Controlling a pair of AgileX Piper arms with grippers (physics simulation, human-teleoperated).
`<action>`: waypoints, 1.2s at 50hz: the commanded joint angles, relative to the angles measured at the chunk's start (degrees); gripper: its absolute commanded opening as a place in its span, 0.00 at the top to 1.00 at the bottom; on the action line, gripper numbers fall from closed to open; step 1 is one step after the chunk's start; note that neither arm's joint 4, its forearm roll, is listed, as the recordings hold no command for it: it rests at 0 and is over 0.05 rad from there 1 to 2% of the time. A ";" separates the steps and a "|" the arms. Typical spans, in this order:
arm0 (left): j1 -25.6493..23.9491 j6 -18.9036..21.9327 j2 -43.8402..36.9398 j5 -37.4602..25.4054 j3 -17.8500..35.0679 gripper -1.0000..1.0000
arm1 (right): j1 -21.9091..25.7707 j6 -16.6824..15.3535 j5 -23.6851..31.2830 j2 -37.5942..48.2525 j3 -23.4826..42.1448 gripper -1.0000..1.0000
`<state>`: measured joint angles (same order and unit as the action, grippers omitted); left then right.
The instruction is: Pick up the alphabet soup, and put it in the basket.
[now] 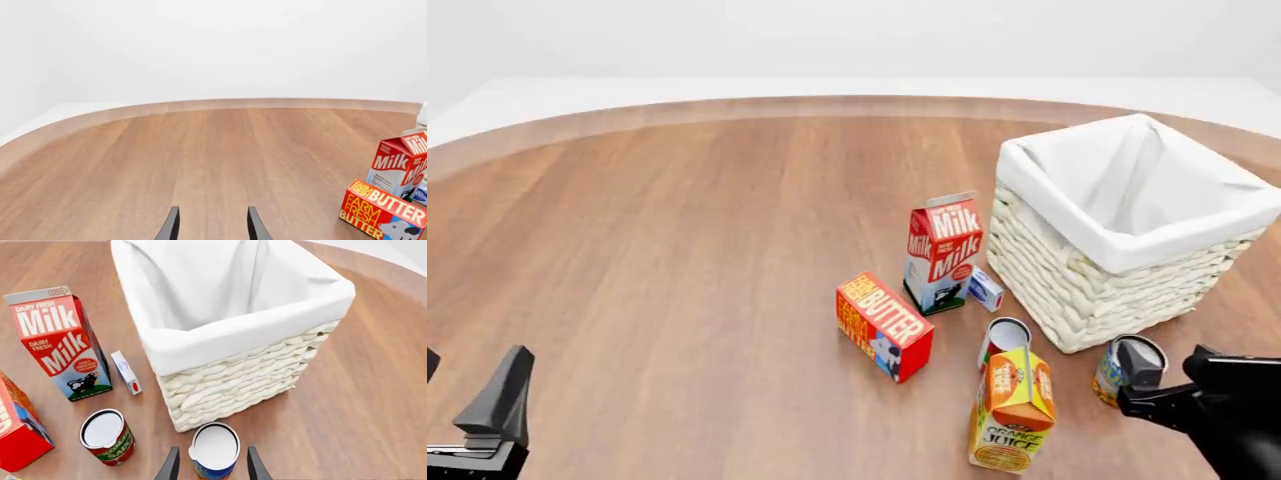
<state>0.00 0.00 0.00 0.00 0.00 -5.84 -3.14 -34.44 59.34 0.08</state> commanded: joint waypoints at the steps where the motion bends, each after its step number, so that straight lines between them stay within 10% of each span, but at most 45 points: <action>1: 0.00 0.00 0.00 0.00 0.00 0.00 | -0.35 0.34 -4.59 6.03 -0.06 0.00; 60: 0.00 0.00 0.00 0.00 0.00 0.00 | -0.85 0.73 -25.11 33.15 -0.07 0.00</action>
<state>0.00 0.00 0.00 0.00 0.00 -6.67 -2.51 -55.72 87.59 0.01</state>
